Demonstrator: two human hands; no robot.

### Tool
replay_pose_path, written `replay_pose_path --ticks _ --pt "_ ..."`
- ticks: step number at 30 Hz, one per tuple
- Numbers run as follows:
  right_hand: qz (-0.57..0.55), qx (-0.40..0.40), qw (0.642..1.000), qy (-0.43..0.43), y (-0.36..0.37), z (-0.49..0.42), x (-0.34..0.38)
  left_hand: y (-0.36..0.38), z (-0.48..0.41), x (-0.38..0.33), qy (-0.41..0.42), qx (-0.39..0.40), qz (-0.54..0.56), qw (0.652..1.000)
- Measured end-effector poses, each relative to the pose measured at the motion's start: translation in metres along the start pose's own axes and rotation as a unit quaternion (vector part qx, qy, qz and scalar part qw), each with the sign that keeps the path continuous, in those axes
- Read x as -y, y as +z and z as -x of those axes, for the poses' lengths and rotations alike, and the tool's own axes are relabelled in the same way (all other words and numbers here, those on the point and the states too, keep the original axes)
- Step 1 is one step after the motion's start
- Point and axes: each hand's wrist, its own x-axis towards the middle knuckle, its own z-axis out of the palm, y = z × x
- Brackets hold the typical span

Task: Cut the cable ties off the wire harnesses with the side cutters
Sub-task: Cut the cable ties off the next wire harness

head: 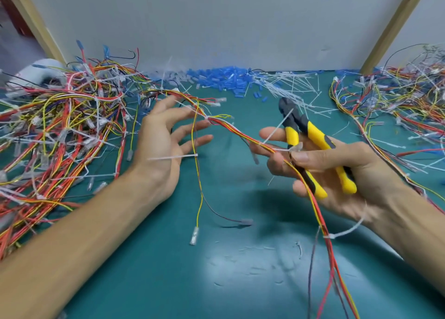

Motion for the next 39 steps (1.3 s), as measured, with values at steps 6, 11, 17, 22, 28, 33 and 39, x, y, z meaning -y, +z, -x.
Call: replay_pose_path --ticks 6,11,17,22,28,33,39 --pt "-0.126 0.145 0.981 0.027 0.007 0.005 -0.002 -0.002 -0.005 0.004 0.02 0.014 -0.051 0.998" --pt "-0.148 0.11 0.983 0.005 0.012 0.003 -0.001 -0.01 -0.015 0.005 0.08 -0.071 -0.056 0.993" --pt "0.015 -0.018 0.995 -0.098 -0.004 -0.01 -0.006 -0.015 -0.021 0.007 0.116 -0.091 -0.079 0.986" --pt "0.089 0.008 0.995 -0.053 -0.008 -0.008 -0.002 -0.014 -0.019 0.005 0.076 -0.063 -0.078 0.992" --pt "0.14 -0.182 0.969 -0.09 -0.015 -0.009 0.017 -0.008 -0.011 -0.001 -0.017 0.044 -0.034 0.998" --pt "0.043 -0.185 0.979 -0.078 -0.028 -0.01 0.02 0.0 -0.002 -0.001 -0.015 0.107 -0.045 0.993" --pt "-0.055 -0.125 0.99 -0.036 -0.053 -0.012 0.018 0.002 0.002 -0.004 -0.027 0.131 0.022 0.991"
